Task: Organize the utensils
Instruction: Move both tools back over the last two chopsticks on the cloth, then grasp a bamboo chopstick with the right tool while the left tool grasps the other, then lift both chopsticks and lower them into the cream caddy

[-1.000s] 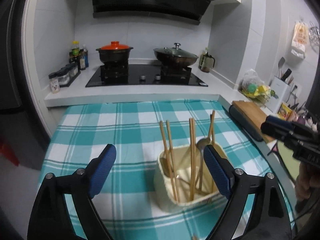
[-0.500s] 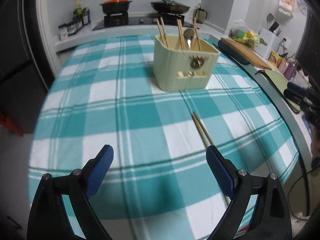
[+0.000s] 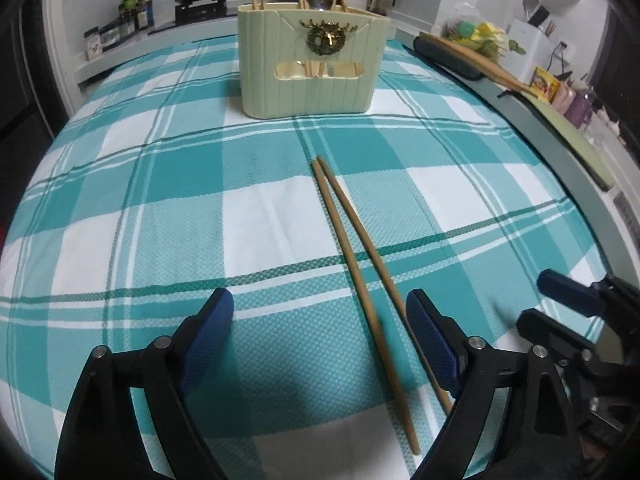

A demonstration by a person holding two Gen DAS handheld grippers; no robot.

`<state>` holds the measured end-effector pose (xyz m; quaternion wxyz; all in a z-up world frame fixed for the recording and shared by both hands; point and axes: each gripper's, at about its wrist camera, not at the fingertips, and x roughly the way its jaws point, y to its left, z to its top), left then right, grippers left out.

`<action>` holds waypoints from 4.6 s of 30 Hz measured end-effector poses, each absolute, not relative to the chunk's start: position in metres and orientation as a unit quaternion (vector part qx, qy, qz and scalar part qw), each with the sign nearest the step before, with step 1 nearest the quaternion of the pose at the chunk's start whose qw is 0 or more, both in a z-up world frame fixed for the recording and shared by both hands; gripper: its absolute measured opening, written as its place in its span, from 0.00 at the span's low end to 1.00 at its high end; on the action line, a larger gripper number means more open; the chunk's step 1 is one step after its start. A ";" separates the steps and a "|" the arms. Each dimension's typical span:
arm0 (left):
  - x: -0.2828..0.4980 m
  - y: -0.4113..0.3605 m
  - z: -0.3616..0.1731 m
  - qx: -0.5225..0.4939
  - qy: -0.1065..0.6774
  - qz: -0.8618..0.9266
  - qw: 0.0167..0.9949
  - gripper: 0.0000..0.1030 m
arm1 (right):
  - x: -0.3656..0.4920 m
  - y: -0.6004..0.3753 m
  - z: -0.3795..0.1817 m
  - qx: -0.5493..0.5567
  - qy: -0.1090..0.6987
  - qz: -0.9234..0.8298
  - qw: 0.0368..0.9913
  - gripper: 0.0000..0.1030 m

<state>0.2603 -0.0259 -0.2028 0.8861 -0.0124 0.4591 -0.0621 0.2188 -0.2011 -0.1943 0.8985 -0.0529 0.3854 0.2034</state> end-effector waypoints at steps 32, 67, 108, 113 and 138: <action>0.226 0.026 -0.217 -0.070 0.460 -0.002 0.885 0.30 | 0.240 -0.140 -0.232 -0.136 0.417 0.185 0.880 0.06; 0.215 0.018 -0.229 -0.002 0.473 -0.008 0.881 1.00 | 0.239 -0.184 -0.231 -0.098 0.457 0.172 0.867 0.41; 0.337 0.038 -0.181 -0.030 0.475 -0.100 0.874 0.05 | 0.379 -0.138 -0.209 -0.099 0.501 0.245 0.824 0.05; 0.310 0.045 -0.131 -0.050 0.409 -0.110 0.905 0.04 | 0.355 -0.163 -0.157 -0.042 0.427 0.256 0.866 0.05; 0.247 0.032 -0.054 -0.007 0.302 -0.082 0.950 0.04 | 0.275 -0.194 -0.054 0.013 0.266 0.256 0.929 0.06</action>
